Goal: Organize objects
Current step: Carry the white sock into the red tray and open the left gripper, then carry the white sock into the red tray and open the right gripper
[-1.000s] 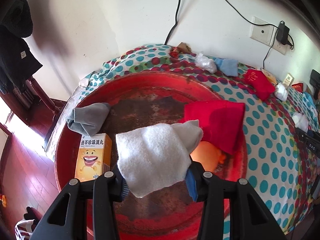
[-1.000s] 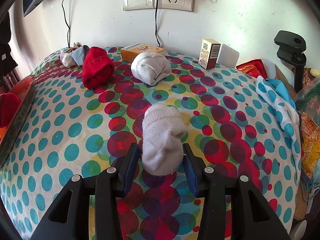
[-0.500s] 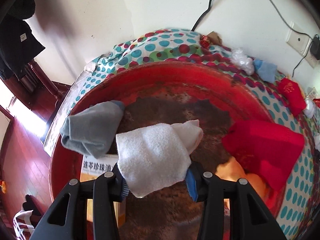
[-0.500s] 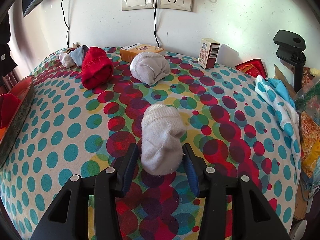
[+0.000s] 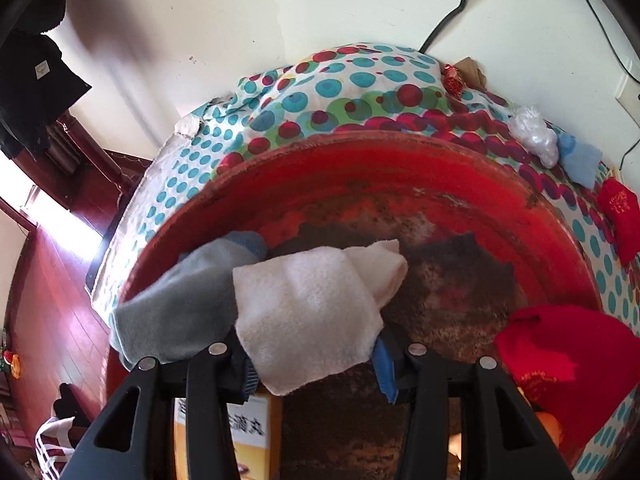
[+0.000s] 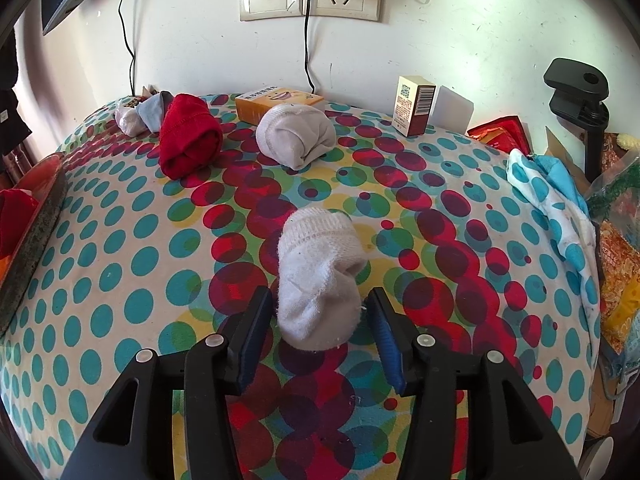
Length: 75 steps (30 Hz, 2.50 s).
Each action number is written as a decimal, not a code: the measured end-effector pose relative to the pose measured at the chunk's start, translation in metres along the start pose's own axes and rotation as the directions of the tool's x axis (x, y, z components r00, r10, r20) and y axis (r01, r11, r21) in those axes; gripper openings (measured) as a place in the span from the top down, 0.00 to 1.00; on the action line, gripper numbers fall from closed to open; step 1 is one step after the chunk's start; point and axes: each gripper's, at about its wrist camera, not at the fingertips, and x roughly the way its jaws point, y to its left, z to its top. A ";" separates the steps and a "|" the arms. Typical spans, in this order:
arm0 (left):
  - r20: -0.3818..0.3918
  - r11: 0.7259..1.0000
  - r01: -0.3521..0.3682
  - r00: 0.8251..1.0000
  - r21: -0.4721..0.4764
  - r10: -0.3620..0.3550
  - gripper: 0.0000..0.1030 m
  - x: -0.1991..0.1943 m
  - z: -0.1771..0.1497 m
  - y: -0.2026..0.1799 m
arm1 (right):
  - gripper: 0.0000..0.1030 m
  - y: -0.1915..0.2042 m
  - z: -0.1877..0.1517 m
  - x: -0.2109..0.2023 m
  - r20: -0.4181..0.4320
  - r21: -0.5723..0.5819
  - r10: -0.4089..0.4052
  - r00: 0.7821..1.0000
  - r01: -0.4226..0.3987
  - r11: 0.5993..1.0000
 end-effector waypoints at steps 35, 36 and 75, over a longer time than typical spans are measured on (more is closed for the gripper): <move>0.026 0.999 0.029 0.999 0.014 -0.029 0.41 -0.024 -0.009 0.004 | 0.42 -0.003 0.001 0.003 -0.006 0.018 -0.013 1.000 0.013 1.000; 0.035 0.999 0.028 0.999 0.015 -0.028 0.41 -0.027 -0.011 0.004 | 0.42 -0.003 0.001 0.003 -0.006 0.019 -0.013 1.000 0.013 1.000; 0.265 0.996 -0.048 0.964 0.074 0.027 0.41 -0.087 -0.139 0.005 | 0.71 -0.014 -0.005 -0.005 0.013 0.071 0.000 1.000 -0.001 0.997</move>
